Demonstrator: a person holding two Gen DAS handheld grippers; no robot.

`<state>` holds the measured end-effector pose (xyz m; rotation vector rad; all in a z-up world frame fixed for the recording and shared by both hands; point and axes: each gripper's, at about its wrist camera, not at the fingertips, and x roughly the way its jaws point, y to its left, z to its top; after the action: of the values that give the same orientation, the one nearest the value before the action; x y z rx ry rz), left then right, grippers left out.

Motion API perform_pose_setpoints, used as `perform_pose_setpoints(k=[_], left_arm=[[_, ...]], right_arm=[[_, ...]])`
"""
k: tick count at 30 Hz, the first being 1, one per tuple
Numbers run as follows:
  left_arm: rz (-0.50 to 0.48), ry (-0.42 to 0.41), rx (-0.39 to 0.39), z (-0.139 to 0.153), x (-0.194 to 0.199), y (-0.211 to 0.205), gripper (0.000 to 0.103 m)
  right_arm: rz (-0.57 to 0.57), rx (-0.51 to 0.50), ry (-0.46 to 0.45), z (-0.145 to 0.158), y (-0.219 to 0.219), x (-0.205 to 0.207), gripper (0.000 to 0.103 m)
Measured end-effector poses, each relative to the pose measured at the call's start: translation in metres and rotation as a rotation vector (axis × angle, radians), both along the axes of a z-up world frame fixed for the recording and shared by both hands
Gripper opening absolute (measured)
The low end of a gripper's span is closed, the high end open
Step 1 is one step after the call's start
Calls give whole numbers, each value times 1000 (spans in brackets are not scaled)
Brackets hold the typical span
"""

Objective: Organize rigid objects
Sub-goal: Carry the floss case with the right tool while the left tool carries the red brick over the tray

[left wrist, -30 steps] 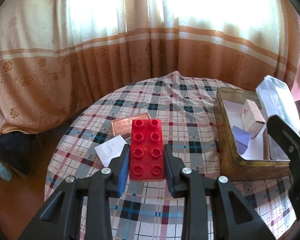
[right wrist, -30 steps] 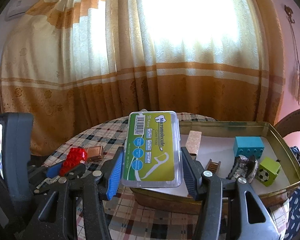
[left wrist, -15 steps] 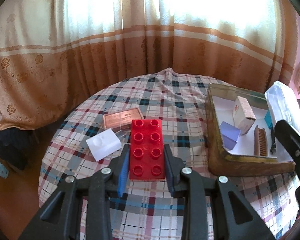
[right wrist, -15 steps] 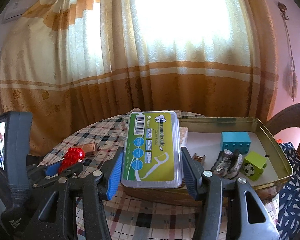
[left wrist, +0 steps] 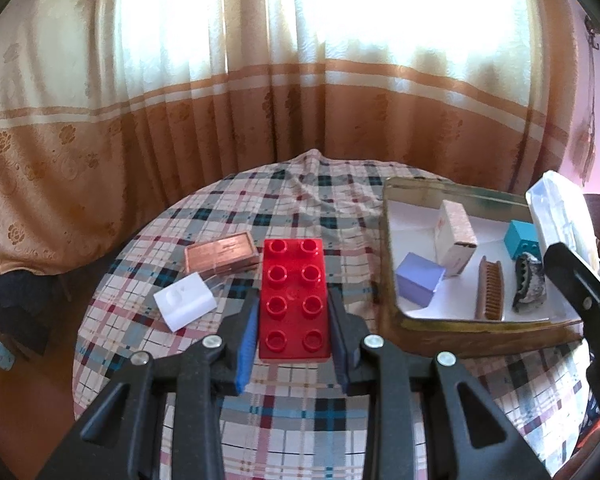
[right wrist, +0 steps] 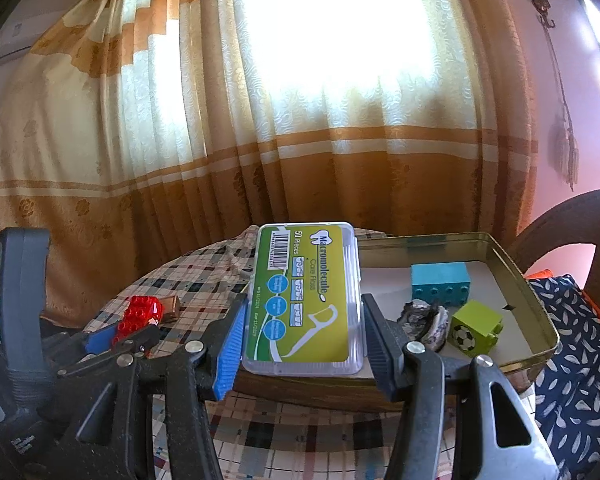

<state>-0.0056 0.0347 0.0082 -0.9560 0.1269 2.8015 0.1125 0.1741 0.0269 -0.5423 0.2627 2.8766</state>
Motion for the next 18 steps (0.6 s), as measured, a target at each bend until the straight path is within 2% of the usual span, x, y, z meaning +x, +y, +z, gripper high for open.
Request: perform_pose_setpoints(k=[18], left_arm=[[-120, 19, -6, 12, 11, 49, 31]], right_arm=[[-109, -23, 7, 2, 53, 21, 57]])
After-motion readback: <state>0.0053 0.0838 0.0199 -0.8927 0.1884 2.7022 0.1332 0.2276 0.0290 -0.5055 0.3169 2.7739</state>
